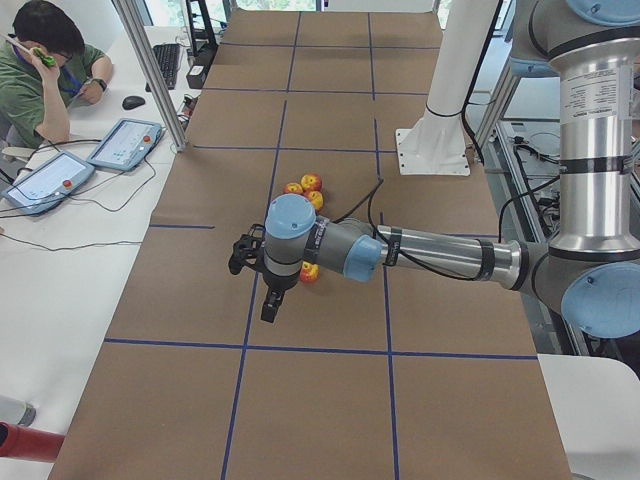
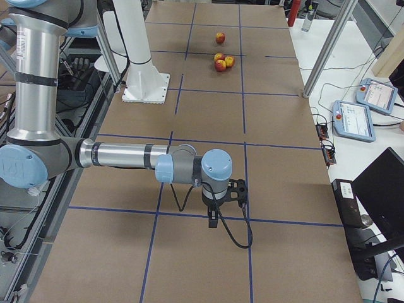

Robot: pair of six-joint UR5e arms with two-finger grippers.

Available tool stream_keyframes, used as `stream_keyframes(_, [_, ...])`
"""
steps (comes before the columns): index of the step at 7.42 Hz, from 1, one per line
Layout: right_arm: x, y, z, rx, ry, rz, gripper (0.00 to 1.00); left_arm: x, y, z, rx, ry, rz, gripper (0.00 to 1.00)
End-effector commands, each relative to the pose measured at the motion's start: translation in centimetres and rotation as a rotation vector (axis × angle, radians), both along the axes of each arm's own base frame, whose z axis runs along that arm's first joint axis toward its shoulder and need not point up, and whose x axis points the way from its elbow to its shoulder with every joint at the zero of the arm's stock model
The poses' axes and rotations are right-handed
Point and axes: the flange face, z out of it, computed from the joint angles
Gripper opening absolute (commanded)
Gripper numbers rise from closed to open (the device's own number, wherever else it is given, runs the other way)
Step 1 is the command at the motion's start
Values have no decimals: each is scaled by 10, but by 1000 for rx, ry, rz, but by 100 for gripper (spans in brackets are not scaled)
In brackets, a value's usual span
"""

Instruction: Stack apples

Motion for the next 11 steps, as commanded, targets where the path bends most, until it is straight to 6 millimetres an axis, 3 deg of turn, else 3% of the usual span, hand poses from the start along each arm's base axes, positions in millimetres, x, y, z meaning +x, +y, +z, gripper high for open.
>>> stream_keyframes(1, [0, 0, 0, 0, 0, 0, 100, 89, 0, -18, -14, 36, -74, 100])
stream_keyframes(4, [0, 0, 0, 0, 0, 0, 100, 178, 13, -24, -51, 62, -87, 100])
stream_keyframes(5, [0, 0, 0, 0, 0, 0, 100, 200, 12, -25, -62, 53, -94, 100])
stream_keyframes(6, [0, 0, 0, 0, 0, 0, 100, 213, 16, -23, -55, 42, -92, 100])
stream_keyframes(8, [0, 0, 0, 0, 0, 0, 100, 219, 17, -10, -67, 27, -84, 100])
stream_keyframes(11, [0, 0, 0, 0, 0, 0, 100, 231, 23, -5, -76, 21, -60, 100])
